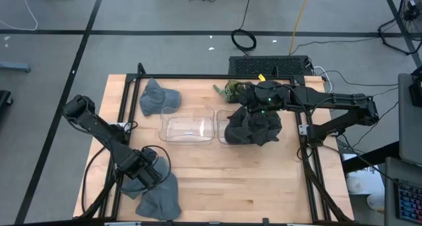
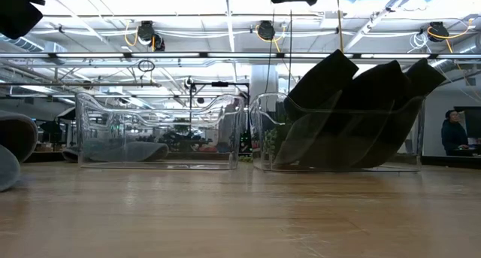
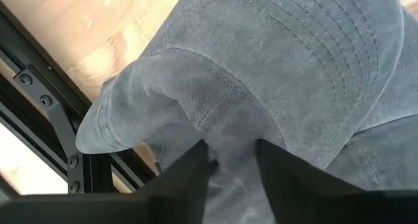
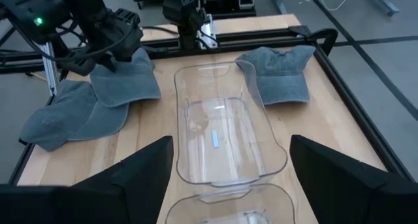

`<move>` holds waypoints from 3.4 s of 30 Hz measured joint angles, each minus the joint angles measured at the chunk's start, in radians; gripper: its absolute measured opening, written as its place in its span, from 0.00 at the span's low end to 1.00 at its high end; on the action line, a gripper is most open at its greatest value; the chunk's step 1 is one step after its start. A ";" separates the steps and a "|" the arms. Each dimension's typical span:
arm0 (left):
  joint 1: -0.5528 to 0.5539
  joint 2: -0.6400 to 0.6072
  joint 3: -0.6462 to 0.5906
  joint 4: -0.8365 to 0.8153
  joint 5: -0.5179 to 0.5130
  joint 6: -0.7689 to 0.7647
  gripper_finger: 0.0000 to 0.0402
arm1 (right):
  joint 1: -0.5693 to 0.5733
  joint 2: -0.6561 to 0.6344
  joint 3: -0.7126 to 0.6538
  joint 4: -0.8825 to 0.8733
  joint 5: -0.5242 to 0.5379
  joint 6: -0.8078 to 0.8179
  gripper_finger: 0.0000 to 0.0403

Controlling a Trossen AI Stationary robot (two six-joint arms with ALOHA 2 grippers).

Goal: Pick & Place hat
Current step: Put the middle gray cap into the left transparent bin

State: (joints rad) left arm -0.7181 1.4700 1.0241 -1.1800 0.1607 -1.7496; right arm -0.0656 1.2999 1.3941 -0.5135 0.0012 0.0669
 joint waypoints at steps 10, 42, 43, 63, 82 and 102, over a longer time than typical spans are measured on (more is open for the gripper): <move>0.000 0.000 0.000 0.001 -0.007 0.021 0.02 | 0.000 0.000 0.000 0.033 0.001 -0.011 0.73; 0.117 -0.121 0.444 -0.390 -0.319 0.255 0.00 | 0.002 0.000 0.000 0.029 -0.033 0.181 0.73; 0.130 -0.121 0.452 -0.390 -0.328 0.277 0.00 | 0.002 0.000 0.000 0.030 -0.044 0.190 0.73; 0.439 -0.121 0.628 -0.391 -0.557 0.848 0.00 | 0.002 0.000 0.000 0.031 -0.132 0.491 0.73; 0.580 -0.085 0.818 -0.278 -0.808 1.282 0.00 | 0.002 0.000 0.000 0.308 -0.005 0.619 0.73; 0.635 0.116 1.041 -0.125 -0.863 1.497 0.00 | -0.006 0.008 0.001 0.383 0.134 0.628 0.73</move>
State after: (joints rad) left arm -0.0834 1.5864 2.0646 -1.3051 -0.7021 -0.2527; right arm -0.0719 1.3083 1.3952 -0.1306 0.1350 0.6952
